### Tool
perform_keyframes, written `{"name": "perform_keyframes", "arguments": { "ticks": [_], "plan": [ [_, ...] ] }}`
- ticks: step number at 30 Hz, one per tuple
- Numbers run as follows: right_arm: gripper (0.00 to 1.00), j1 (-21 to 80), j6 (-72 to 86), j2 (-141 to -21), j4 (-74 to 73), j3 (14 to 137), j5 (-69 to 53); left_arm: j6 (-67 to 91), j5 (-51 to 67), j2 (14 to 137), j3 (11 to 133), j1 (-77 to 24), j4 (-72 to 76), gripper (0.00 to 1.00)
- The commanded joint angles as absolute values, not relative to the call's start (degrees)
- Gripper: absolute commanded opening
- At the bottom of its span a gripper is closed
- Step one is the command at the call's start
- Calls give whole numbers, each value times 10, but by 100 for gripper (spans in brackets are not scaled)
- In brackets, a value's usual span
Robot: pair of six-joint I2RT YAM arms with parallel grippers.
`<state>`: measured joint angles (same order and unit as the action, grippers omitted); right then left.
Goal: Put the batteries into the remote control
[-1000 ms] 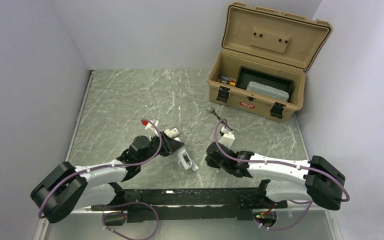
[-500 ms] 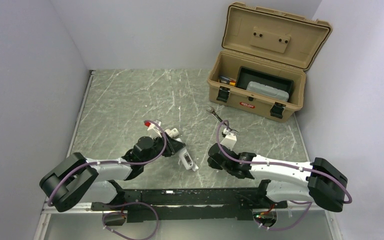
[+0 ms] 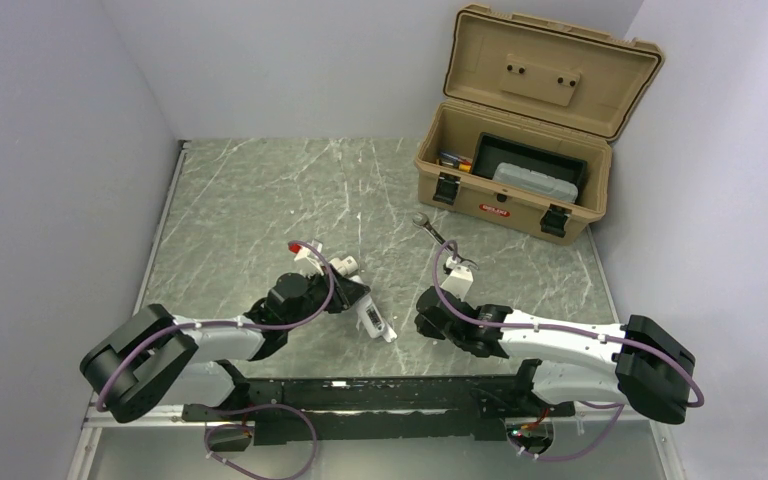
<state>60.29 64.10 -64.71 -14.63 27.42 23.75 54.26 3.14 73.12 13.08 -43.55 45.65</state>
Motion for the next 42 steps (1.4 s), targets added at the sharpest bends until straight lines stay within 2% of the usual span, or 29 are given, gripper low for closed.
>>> {"name": "perform_keyframes", "arguments": {
  "ticks": [1,13,17,21,27,42],
  "plan": [
    [16,601,637,-645,-149,278,247,534,26,746,129,-438,496,0],
    [19,601,615,-641,-140,277,238,525,28,762,130,-439,497,0],
    [25,601,543,-618,-59,251,176,522,26,755,124,-439,492,0],
    [28,595,504,-609,-4,225,109,521,25,749,114,-440,492,0],
    [28,584,498,-642,72,196,49,521,23,740,98,-440,494,0],
    [29,566,489,-737,153,206,16,524,21,754,89,-440,515,0]
  ]
}}
